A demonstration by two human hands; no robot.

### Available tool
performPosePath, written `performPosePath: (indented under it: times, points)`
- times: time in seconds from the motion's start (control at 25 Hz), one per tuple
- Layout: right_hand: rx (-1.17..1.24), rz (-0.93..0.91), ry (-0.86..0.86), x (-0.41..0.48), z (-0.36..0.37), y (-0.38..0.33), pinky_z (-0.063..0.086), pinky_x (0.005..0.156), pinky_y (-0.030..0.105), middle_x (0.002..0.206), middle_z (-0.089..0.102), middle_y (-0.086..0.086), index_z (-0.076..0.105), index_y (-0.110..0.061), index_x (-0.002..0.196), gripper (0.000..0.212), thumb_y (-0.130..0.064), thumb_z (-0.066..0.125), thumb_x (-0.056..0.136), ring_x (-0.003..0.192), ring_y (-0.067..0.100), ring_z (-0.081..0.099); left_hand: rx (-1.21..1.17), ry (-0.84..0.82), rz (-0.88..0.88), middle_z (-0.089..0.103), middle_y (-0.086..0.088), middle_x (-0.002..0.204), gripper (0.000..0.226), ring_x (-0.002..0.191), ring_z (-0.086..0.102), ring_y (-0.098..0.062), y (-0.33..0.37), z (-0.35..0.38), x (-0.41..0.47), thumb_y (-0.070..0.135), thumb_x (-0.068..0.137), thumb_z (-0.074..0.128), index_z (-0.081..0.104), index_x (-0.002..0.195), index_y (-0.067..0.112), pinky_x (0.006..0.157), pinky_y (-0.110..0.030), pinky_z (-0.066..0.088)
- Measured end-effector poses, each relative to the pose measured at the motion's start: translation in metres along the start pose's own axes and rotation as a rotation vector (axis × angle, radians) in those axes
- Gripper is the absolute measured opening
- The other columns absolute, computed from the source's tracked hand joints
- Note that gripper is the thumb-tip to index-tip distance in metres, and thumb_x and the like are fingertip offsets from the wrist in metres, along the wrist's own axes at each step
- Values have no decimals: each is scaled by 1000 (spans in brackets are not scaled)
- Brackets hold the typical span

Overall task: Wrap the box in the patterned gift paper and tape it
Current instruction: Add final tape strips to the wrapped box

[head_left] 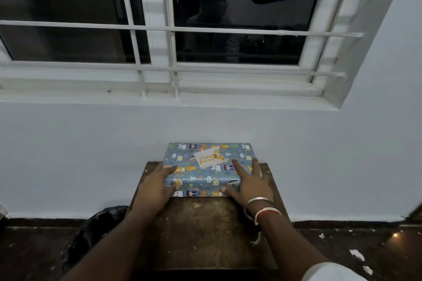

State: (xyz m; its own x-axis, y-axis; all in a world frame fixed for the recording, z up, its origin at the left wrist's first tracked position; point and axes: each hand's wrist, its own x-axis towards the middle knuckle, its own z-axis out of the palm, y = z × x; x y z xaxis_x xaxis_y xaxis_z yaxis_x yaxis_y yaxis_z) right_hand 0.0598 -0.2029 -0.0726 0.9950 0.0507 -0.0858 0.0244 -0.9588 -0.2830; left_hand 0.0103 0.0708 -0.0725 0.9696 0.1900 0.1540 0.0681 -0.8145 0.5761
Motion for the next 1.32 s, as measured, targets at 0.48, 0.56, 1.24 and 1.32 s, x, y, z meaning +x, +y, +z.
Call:
performPosePath:
  times: [0.48, 0.56, 1.24, 1.32]
  points:
    - [249, 47, 186, -20, 25, 19, 57, 94, 41, 170, 4, 11, 19, -51, 158, 68, -63, 50, 98, 124, 33, 62, 209, -100, -29, 38, -6, 158, 61, 127, 58, -31, -4, 9, -26, 59, 102, 41, 13, 155, 57, 95, -45, 55]
    - [250, 66, 172, -12, 20, 20, 54, 100, 43, 169, 15, 10, 28, -51, 156, 66, -64, 53, 97, 132, 35, 56, 287, -68, -53, 56, -7, 144, 52, 121, 60, -28, 4, 5, -11, 55, 105, 36, 25, 156, 51, 92, -42, 55]
    - [240, -127, 147, -50, 51, 43, 52, 101, 38, 172, -5, 5, -41, -41, 146, 124, -62, 66, 87, 135, 31, 53, 318, -321, -39, 5, -16, 170, 122, 141, 44, -44, -10, 20, -54, 81, 74, 60, -43, 136, 59, 112, -51, 44]
    - [241, -125, 159, -52, 54, 44, 52, 101, 38, 172, 0, 6, -42, -43, 145, 125, -63, 67, 86, 133, 32, 54, 309, -332, -36, 7, -17, 170, 124, 143, 42, -44, -10, 20, -52, 82, 73, 62, -41, 137, 59, 114, -51, 42]
